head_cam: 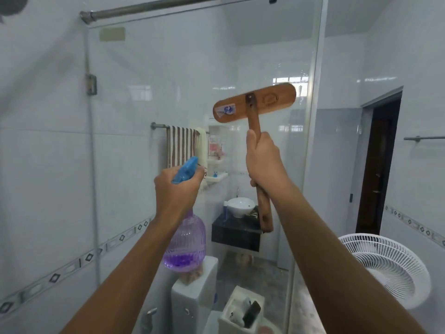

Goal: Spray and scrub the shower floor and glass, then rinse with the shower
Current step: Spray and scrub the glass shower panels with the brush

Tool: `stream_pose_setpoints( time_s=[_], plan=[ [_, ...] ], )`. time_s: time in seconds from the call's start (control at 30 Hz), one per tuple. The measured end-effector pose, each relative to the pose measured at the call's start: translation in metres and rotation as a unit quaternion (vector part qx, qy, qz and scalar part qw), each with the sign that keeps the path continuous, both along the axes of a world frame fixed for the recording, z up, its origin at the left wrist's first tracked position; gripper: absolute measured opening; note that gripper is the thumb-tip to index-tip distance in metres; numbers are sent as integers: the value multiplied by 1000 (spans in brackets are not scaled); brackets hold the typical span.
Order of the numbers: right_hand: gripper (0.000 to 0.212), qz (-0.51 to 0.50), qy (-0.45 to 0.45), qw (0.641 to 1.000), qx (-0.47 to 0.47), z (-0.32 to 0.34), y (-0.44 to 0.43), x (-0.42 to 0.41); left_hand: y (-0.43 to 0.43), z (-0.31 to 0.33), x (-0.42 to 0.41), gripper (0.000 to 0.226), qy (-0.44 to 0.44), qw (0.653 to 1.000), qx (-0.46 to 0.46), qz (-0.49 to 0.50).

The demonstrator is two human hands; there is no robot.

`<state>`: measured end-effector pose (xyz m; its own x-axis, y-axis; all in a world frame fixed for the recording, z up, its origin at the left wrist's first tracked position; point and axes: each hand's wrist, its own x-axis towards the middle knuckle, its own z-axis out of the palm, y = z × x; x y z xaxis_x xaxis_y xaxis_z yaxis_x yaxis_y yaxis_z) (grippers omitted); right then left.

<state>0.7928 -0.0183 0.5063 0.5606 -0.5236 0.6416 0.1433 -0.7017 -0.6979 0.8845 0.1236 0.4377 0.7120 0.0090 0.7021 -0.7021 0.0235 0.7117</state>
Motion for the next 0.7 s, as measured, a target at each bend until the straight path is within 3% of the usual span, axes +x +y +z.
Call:
stream_pose_setpoints(
  time_s=[0.2, 0.27, 0.33, 0.57, 0.7],
  plan=[
    [32, 8, 93, 994, 49, -148, 24, 9, 23, 0, 16, 33, -3, 1000, 10, -3],
    [28, 24, 125, 990, 67, -161, 41, 19, 33, 2, 24, 34, -3, 1000, 15, -11],
    [32, 28, 91, 994, 61, -136, 49, 33, 42, 6, 32, 34, -8, 1000, 21, -12],
    [37, 1, -5, 1000, 2, 42, 70, 71, 79, 27, 69, 33, -25, 999, 29, -13],
    [41, -25, -9, 999, 23, 48, 72, 76, 96, 37, 88, 33, -18, 999, 41, -31]
  ],
)
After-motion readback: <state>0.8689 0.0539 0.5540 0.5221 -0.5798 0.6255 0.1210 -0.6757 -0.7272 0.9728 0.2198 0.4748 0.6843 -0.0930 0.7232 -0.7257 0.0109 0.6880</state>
